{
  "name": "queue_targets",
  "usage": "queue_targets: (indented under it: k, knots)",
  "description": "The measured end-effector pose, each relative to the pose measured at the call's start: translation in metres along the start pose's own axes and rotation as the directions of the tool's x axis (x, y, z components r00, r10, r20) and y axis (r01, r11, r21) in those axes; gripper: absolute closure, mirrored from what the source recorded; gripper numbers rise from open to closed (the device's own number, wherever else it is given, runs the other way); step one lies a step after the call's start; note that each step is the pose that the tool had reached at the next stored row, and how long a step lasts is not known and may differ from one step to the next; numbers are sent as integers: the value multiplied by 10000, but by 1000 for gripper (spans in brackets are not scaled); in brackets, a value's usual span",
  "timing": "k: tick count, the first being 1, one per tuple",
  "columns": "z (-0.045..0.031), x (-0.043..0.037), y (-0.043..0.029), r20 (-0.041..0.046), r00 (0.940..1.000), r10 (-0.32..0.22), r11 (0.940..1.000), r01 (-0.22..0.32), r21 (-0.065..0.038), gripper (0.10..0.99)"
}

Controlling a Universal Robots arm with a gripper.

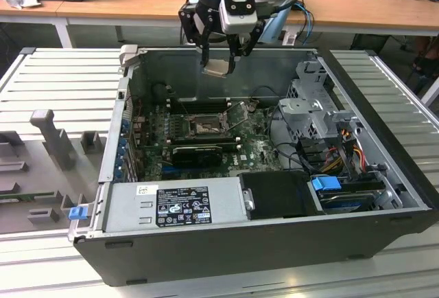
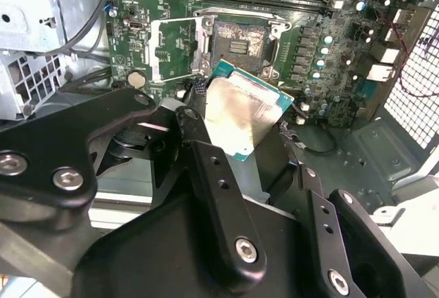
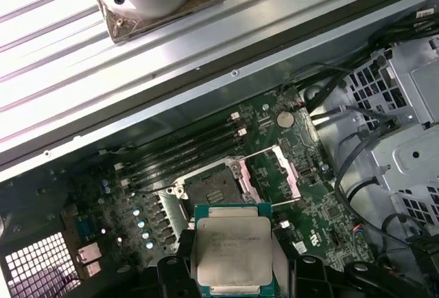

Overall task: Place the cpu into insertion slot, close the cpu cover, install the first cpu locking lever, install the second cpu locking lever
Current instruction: 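Place the cpu into insertion slot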

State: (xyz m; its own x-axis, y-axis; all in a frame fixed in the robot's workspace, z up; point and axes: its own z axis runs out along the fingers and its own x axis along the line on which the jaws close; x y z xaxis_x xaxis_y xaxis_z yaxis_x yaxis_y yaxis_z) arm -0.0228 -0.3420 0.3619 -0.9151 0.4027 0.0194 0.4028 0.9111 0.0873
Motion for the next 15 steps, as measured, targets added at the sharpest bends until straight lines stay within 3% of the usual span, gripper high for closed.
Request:
queue_targets:
  k: [15]
  knots:
    - [12,0,-1,83,9954,957,9954,-957,-23,561]
